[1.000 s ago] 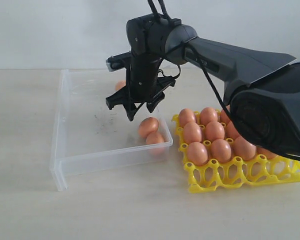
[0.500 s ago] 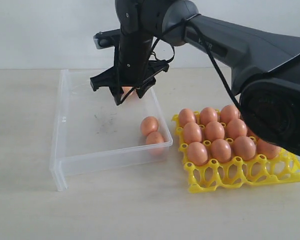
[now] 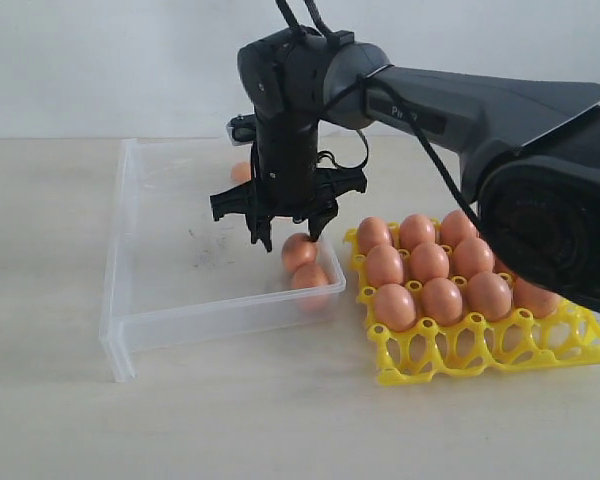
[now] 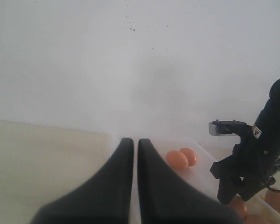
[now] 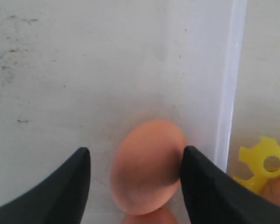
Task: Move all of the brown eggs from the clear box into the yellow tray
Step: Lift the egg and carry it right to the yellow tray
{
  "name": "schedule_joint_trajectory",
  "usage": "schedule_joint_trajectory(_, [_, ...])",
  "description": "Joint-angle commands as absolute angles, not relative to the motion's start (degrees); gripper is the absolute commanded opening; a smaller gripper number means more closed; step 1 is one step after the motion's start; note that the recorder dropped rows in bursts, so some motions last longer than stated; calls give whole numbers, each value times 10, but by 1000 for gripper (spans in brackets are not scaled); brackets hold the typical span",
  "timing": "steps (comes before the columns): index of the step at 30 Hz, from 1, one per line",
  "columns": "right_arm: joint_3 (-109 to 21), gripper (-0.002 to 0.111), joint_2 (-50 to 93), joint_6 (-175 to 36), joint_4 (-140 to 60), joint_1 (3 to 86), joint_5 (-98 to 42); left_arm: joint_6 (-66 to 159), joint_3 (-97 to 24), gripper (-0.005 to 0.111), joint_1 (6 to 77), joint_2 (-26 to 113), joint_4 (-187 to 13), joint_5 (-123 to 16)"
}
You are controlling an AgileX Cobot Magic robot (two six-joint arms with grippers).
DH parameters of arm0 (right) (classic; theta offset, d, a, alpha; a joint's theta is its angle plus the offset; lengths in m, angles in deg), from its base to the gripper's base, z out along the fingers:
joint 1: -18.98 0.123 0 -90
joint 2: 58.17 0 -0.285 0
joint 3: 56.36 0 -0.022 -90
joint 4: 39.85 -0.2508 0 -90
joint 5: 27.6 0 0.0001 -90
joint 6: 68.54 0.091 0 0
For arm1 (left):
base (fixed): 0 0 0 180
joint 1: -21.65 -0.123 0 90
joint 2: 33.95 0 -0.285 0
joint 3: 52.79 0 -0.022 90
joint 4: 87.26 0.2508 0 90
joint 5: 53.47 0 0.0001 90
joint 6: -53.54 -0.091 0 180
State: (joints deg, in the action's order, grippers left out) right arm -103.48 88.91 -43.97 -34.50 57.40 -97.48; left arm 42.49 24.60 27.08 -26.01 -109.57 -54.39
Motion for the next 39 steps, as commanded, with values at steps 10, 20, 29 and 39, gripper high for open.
schedule_joint_trajectory(10, [-984,34,882,-402,-286,573,-976,429,244,4,275,-262,-1102,-535])
schedule_joint_trajectory(20, [-979,0,881,-413,-167,596,-898,429,244,4,275,-262,-1102,-535])
schedule_joint_trajectory(29, [-767,0,753,-102,116,652,-663,429,244,4,275,-262,-1102,-535])
schedule_joint_trajectory(39, [-312,0,471,515,601,676,-666,429,244,4,275,-262,-1102,-535])
